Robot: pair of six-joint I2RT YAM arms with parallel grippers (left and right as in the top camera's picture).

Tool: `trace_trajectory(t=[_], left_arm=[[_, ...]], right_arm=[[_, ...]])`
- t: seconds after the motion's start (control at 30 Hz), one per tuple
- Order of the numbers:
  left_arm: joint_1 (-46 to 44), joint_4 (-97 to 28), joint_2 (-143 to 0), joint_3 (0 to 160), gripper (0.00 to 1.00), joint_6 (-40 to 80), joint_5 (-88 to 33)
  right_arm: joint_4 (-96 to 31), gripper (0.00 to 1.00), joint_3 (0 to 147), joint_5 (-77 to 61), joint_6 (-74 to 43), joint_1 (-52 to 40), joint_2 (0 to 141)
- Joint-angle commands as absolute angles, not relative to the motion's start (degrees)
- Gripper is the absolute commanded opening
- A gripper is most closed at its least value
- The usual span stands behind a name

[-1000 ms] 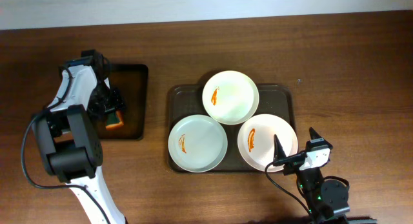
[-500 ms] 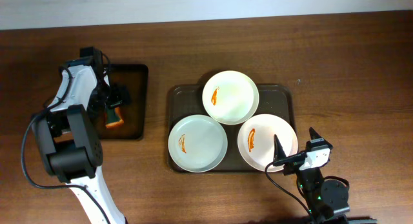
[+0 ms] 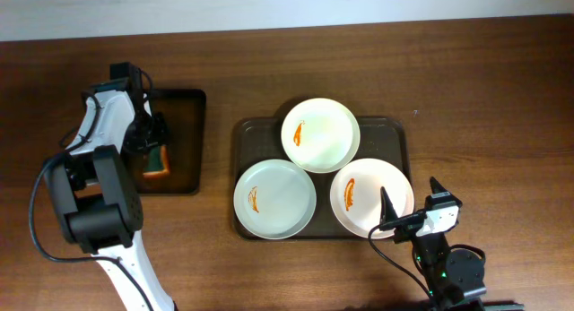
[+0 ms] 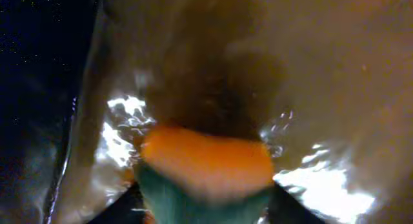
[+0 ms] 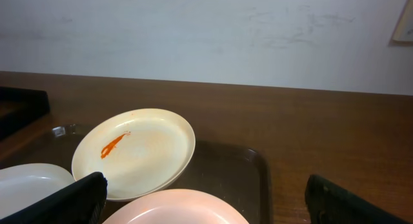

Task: Clean dirty plates on tray and stack at the side

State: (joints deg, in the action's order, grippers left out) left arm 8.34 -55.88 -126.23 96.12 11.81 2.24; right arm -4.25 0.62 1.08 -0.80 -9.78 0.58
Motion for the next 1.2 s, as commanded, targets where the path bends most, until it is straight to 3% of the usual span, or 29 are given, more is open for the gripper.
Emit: trace_trajectory(t=[0.0,0.1,0.2,0.3,0.33,0.43,0.5,0.67,0.7,0.87,1.17], left_arm=[[8.69,-57.98,-126.65,96.25,1.00,11.97,2.79],[8.69,-60.18,-126.65,96.25,1.00,11.94,2.81],[8.69,-61.49,-126.65,96.25,0.84,11.92,2.81],[8.69,-62.87,-126.65,96.25,0.84,11.92,2.81],[8.69,-63.09,-126.65,96.25,0.78,11.92,2.81],[8.69,-63.48,-126.65,96.25,0.44,11.92,2.81],[8.69,-63.53,-126.65,96.25,0.28,11.92,2.81],[8.71,-63.48,-126.63,96.27,0.09,11.92,2.83],[8.69,-63.55,-126.63,96.49,0.00,11.94,2.81],[8.69,-72.84,-126.63,104.55,0.00,11.99,2.79],[8.69,-91.22,-126.63,136.62,0.00,11.94,2.13]], right_arm=[[-4.58,0.98,0.32,1.78,-0.43,-9.34,0.21],[-4.58,0.98,0.32,1.78,-0.43,-9.34,0.21],[-4.58,0.98,0.32,1.78,-0.43,-9.34,0.21],[-4.58,0.98,0.32,1.78,-0.43,-9.34,0.21],[-4.58,0.98,0.32,1.78,-0.43,-9.34,0.21],[-4.58,0.98,0.32,1.78,-0.43,-9.34,0.21],[-4.58,0.98,0.32,1.78,-0.43,-9.34,0.21],[-4.58,0.98,0.32,1.78,-0.43,-9.34,0.21],[-4.58,0.98,0.32,1.78,-0.43,-9.34,0.21],[-4.58,0.98,0.32,1.80,-0.43,-9.34,0.21],[-4.58,0.98,0.32,1.78,-0.43,-9.34,0.21]])
